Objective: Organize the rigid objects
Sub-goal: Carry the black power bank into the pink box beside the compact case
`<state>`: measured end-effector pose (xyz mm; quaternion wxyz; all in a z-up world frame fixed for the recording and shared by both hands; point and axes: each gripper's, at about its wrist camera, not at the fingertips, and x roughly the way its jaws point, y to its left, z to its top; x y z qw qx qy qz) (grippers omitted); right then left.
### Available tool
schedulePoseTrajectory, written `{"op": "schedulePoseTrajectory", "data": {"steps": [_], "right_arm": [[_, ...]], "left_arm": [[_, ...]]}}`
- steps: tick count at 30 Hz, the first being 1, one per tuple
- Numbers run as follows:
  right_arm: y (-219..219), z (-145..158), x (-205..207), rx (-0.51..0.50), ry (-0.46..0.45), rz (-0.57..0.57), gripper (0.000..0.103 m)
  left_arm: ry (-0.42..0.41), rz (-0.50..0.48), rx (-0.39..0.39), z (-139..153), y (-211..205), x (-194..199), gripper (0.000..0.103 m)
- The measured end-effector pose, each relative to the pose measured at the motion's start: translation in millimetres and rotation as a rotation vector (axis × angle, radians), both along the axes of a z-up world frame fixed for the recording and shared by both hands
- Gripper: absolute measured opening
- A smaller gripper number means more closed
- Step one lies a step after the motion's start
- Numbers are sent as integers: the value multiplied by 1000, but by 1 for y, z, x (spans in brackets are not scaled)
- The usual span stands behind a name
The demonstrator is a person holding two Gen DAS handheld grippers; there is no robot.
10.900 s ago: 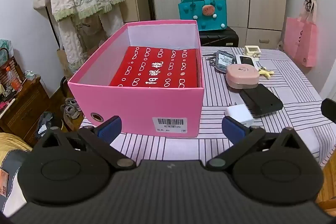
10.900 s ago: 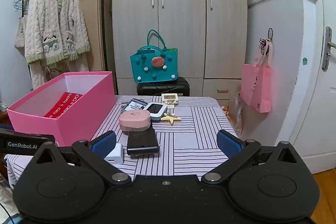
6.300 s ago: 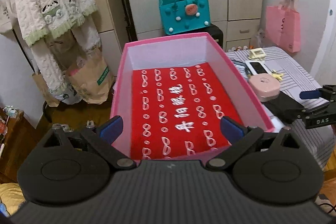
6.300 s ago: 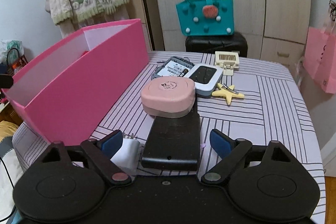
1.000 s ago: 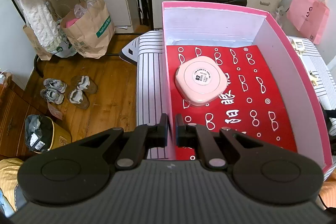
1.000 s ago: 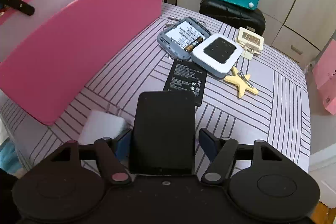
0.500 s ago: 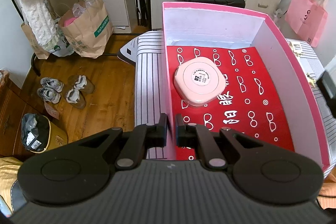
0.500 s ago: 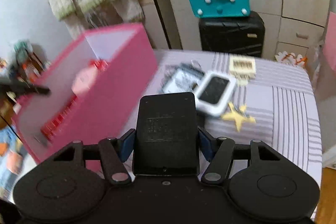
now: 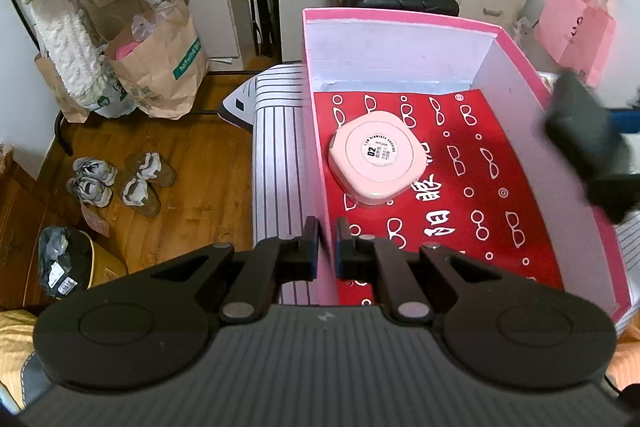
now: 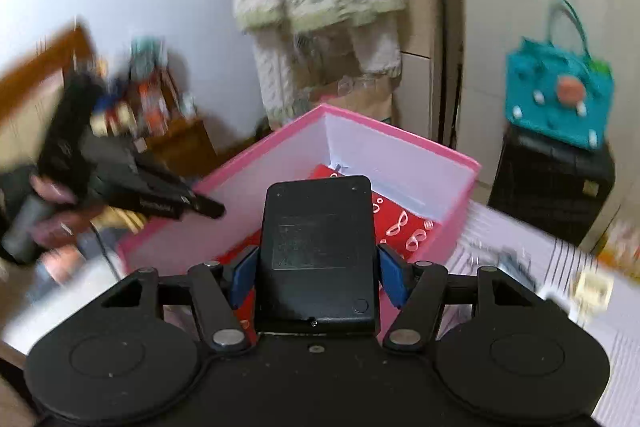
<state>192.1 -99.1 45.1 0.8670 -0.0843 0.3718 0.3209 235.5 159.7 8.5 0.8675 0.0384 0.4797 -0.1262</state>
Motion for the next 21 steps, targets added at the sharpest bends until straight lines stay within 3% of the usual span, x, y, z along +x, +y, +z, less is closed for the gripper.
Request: {"op": "schedulePoseTrajectory", "data": {"steps": [5,12,20,21], "right_arm": [[43,-19,40,-170,8,9,67],[62,-52,95,-299,124,-85,67],[76,-66,99,-335,169,-64,68],[75,-64,100,-334,165,-69,73]], "left_arm": [[15,-7,1,0,0,4,7],[15,1,-11,0,2,3,7],[21,-8,-21,0,2,5,8],[22,-8,-21,0,3,5,8]]}}
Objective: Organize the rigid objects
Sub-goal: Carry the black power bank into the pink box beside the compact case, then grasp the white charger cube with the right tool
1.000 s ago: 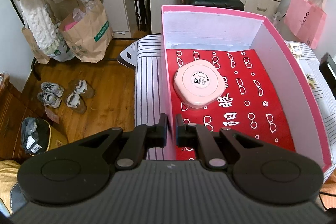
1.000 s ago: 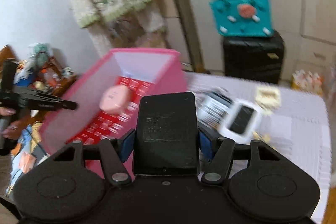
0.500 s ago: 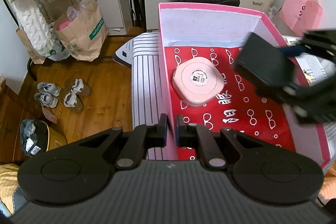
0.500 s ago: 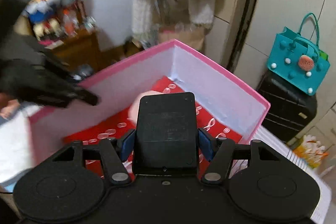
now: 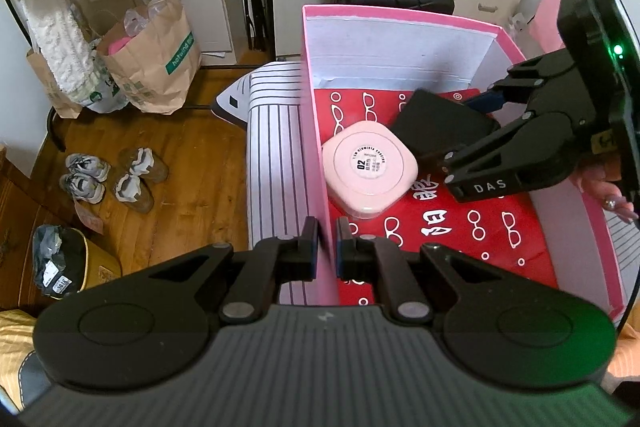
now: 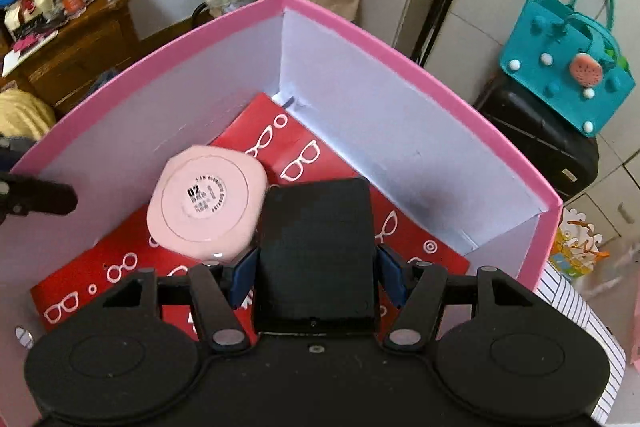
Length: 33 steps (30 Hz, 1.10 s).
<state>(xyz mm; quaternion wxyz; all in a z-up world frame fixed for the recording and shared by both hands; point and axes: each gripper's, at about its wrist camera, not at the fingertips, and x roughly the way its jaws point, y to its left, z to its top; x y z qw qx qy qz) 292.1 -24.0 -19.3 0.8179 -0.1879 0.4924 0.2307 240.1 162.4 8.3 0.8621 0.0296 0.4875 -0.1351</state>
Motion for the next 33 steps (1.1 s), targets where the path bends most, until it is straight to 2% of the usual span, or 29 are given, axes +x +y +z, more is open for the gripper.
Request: {"op": "schedulePoseTrajectory", "data": {"steps": [3,8,11,14,18,21,25,30,33], "right_arm": [[-5,7,-2,13,-18,-8,77],[-27,33,-15,190,-15,-17,78],[-47,53,-35,287,-67,-13,78],[-72,66,-59,360,-157,0,78],[-97,67,-87,322,-304,10,78],[-119,60,-104,297,-353,-18,78],[-148,51,-122,327,-306,-106,78],[-178,20,-138,294,-192,-260,78],[-191,3,-148,345,-123,-306,76]], "left_arm": [[-1,-1,-1,0,1,0,8],[1,-5,3,0,0,0,8],[8,-11,9,1,0,1,8],[10,-14,13,1,-1,1,8],[-16,-14,30,0,-4,-1,7],[-19,-11,33,0,-4,-2,7],[-17,0,17,0,-1,-2,7],[-15,12,12,1,-1,-2,7],[-15,21,5,0,0,-2,7]]}}
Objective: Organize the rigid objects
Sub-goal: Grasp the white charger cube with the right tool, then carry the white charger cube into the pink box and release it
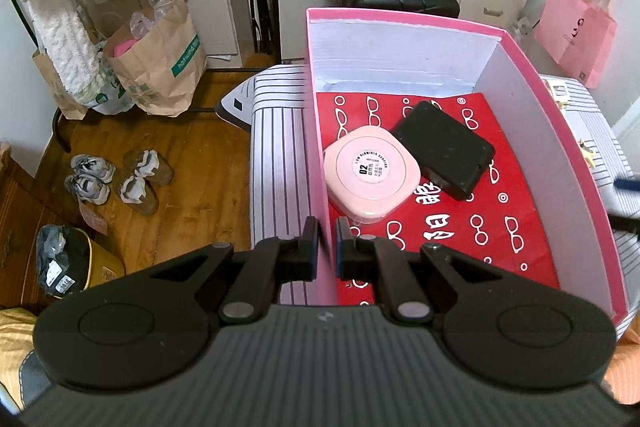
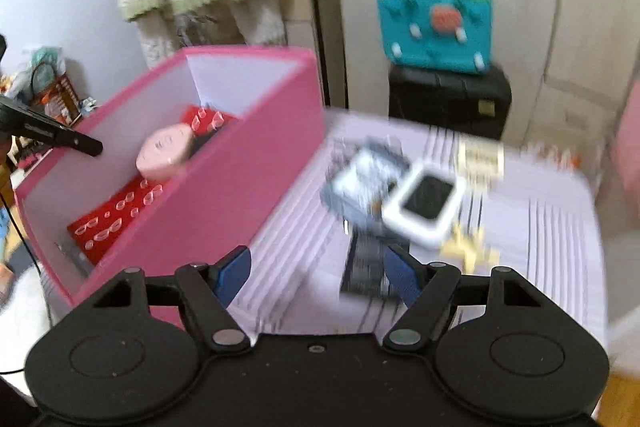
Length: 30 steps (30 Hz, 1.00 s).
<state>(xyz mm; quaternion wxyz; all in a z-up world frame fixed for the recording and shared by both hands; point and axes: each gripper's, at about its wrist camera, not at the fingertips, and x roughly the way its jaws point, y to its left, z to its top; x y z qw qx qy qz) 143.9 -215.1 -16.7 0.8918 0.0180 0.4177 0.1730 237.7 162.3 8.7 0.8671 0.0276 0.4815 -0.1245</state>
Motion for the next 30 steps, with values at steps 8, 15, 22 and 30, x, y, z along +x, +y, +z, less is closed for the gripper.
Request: {"op": "schedulePoseTrajectory", "data": {"steps": [8,15,22,30], "right_arm": [[17,-36,-24,44,128,91,74],[35,-47,-33,-30,84,155,58],[39,-46,-33,-85,61,154,55],[31,-44,-27,-66,71,80,49]], "left_arm": [[-5,43,-43,0,6,0,7],[-7,59,-43,-1,4,-1,7],[-7,60,-38,-1,1,-1,7],[-8,60,-49,-1,3,-2,7]]}}
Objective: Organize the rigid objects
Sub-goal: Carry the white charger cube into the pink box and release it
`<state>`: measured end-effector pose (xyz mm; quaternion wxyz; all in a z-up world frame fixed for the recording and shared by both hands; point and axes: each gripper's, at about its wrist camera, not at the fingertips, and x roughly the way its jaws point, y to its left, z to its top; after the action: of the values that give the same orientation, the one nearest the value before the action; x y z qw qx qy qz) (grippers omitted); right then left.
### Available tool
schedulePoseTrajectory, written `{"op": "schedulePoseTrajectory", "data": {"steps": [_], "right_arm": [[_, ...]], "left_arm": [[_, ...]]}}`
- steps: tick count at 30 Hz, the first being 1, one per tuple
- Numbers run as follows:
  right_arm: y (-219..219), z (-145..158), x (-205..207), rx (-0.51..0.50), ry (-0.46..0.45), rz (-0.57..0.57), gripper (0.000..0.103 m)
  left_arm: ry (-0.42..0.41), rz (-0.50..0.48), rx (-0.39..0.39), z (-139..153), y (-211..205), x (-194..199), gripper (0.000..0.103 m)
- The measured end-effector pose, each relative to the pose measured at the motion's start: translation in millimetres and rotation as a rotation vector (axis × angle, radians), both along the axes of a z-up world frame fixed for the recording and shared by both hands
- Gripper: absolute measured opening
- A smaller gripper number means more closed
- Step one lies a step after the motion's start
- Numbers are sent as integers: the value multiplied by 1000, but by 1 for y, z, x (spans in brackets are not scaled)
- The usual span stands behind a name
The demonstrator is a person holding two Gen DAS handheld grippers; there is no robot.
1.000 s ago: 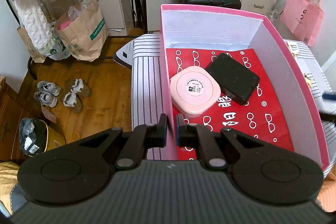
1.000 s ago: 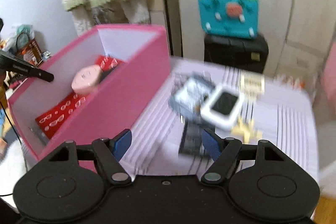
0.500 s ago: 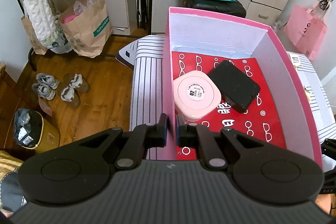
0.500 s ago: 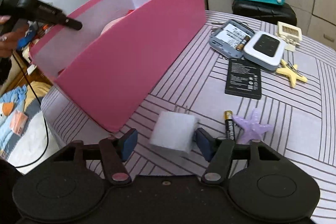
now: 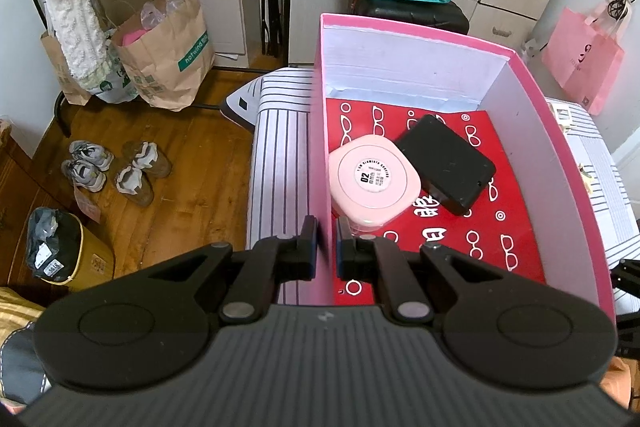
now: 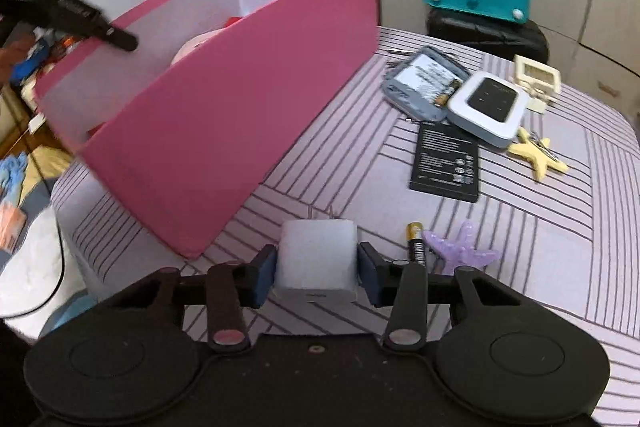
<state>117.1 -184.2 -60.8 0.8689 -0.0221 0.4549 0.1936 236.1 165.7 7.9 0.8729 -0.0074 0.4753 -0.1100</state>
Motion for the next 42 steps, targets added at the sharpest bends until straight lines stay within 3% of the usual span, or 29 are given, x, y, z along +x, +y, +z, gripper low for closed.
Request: {"op": "schedulePoseTrajectory", "data": {"steps": [8,17,25,29,33,42], "right_arm": [[-18,11,11,17,-3,-71,49],[-18,55,20,41,-105,-60,49],[6,104,35,171,-173,54,49],[36,112,53,228,-115,141,49],[77,102,79,224,-16,221,49],[160,58,114,18,142,343,48]], "left_arm": [[6,-8,-8,0,2,2,7],[6,-8,-8,0,2,3,7],[12,8,-24,1,4,4,7],[28,4,-45,2,6,4,7],[22,-15,-40,0,3,2,8],[18,-25,-44,-3,6,3,9]]}}
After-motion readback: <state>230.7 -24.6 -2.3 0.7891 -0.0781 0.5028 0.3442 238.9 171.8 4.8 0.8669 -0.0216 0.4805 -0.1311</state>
